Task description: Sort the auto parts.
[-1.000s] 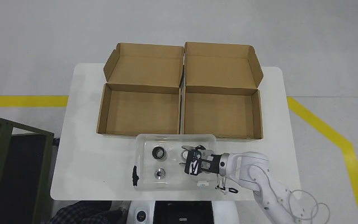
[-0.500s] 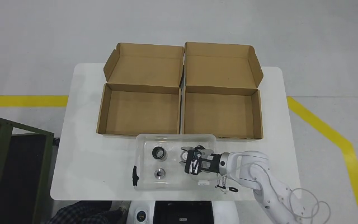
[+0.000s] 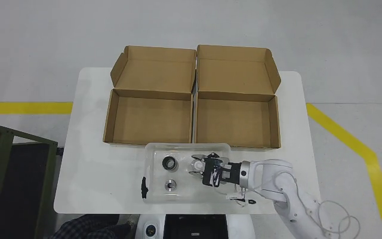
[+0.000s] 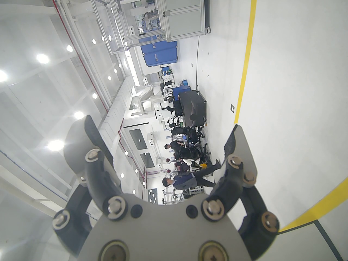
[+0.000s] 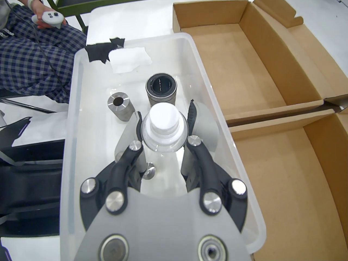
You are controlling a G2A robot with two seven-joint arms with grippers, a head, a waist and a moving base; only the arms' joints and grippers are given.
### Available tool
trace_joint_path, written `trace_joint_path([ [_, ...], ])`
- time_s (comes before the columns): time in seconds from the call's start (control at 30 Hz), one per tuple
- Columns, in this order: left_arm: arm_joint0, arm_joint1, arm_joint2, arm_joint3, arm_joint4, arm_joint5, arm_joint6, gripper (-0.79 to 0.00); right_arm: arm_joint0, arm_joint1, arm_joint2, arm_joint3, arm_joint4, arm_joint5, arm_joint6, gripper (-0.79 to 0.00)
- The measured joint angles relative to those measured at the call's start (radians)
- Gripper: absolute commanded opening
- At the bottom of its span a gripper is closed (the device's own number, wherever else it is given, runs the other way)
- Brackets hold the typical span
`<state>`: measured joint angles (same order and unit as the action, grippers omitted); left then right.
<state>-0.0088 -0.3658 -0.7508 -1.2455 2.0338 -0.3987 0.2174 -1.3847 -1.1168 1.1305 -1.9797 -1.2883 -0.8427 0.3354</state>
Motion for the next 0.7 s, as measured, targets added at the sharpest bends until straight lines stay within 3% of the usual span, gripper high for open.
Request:
trace_joint_path([
  [0.7, 0.000, 0.000, 0.000, 0.000, 0.000, 0.000, 0.000, 0.000, 0.063, 0.015, 0.094, -0.046, 0.233, -0.063, -0.154, -0.785],
])
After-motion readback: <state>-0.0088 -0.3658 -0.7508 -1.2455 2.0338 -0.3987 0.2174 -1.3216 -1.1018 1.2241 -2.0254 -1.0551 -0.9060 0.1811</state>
